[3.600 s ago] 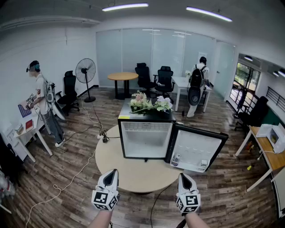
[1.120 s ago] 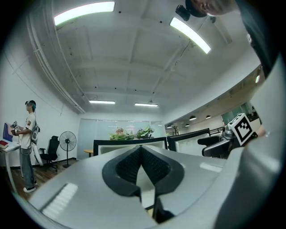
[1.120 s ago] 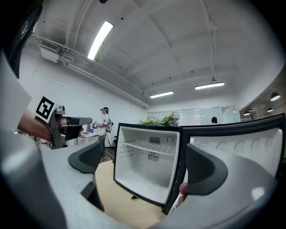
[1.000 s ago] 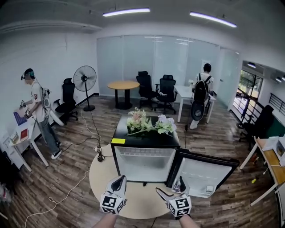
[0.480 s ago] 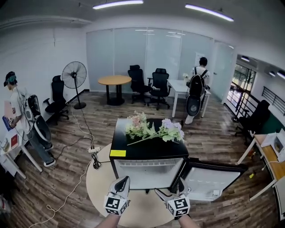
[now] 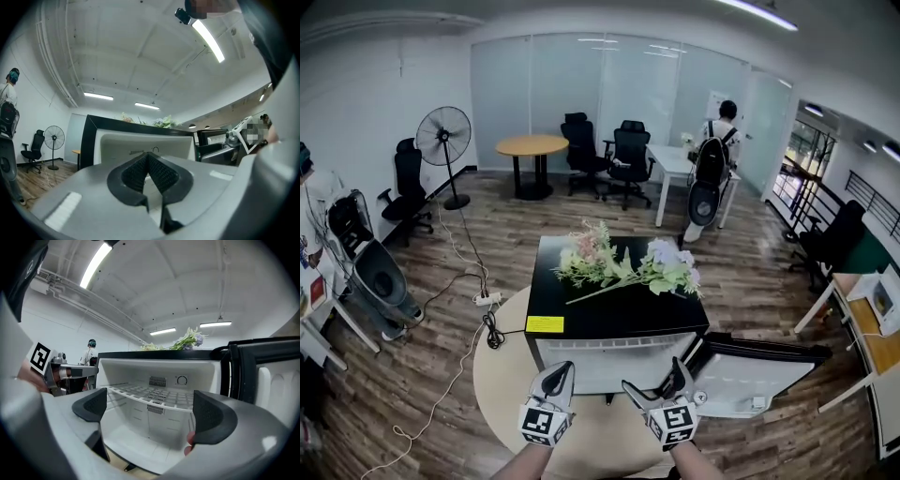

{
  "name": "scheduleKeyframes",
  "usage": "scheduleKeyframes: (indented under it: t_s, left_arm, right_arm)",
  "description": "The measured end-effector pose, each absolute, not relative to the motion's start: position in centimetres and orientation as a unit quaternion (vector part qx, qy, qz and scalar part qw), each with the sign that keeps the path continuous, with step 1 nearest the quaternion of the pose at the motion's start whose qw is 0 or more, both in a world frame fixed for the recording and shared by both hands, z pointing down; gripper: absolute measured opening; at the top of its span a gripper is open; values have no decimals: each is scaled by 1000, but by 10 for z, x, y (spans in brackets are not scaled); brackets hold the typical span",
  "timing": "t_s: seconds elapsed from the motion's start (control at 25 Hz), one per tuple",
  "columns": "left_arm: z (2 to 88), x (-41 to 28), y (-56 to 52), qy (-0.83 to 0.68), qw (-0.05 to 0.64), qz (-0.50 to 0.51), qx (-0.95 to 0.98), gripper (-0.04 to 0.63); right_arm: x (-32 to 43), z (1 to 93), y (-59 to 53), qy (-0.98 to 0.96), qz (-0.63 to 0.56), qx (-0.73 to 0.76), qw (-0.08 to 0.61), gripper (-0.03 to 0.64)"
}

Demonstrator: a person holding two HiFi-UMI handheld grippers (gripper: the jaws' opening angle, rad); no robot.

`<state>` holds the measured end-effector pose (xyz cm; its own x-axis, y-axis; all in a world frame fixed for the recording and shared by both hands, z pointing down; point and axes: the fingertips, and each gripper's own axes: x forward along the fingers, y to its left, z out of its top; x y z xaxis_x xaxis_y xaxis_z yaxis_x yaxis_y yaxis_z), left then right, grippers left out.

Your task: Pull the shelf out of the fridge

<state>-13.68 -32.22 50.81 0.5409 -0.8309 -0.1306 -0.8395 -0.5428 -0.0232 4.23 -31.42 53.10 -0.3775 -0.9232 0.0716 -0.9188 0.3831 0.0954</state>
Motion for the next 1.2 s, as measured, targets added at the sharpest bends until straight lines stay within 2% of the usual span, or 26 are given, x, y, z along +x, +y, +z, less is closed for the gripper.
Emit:
scheduleKeyframes:
  t_s: [0.24,0.56,0.96,1.2]
  left_arm:
    - [509,-128,-328,485,40,49,-872,0]
    - [502,-128,-330,507,44,39,-860,0]
    - [505,-129,-330,521,41,28,-852,0]
    - [509,-129,-328,523,40,18,-851,0]
  right_arm:
    - [38,536,-330,-841,5,540,37,575]
    - [33,552,-357,-846,143,512,-43,563]
    - [39,583,-393,-790,361,470,-156,468]
    - [41,586,-410,-755,432,444,-215,415]
